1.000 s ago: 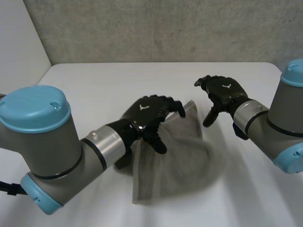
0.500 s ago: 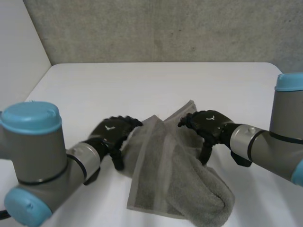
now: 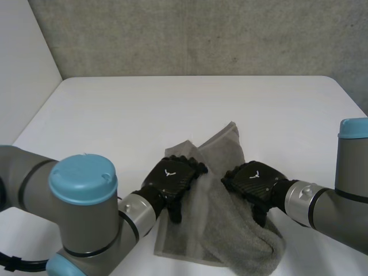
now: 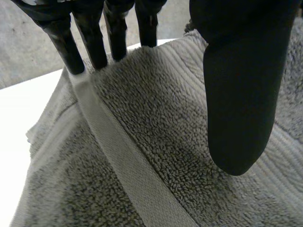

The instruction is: Fold the towel.

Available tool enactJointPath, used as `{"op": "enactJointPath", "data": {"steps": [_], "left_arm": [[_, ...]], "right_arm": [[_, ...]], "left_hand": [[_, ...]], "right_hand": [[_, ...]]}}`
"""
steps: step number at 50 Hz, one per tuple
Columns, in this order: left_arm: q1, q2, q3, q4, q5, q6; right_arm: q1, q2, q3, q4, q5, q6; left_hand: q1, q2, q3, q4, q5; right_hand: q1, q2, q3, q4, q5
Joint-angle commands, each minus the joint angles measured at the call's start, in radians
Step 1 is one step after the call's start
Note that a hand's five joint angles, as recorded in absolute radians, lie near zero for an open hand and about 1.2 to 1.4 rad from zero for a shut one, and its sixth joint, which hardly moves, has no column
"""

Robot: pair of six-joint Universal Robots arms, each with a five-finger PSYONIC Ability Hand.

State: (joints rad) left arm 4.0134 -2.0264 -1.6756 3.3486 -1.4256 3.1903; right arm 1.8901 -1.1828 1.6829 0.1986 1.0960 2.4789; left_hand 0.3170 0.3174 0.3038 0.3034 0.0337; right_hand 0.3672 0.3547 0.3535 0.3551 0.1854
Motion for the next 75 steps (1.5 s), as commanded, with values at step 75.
{"op": "enactJointPath", "data": {"steps": [75], "left_arm": [[0.352,0.112,0.014,0.057,-0.147,0.014]], "right_arm": [[0.035,0.161,-0.664,0.262,0.036,0.127]], "left_hand": [[1.079,1.079,1.092,1.093,1.188]], "right_hand": [[1.029,1.042,1.043,1.041,1.036]]}}
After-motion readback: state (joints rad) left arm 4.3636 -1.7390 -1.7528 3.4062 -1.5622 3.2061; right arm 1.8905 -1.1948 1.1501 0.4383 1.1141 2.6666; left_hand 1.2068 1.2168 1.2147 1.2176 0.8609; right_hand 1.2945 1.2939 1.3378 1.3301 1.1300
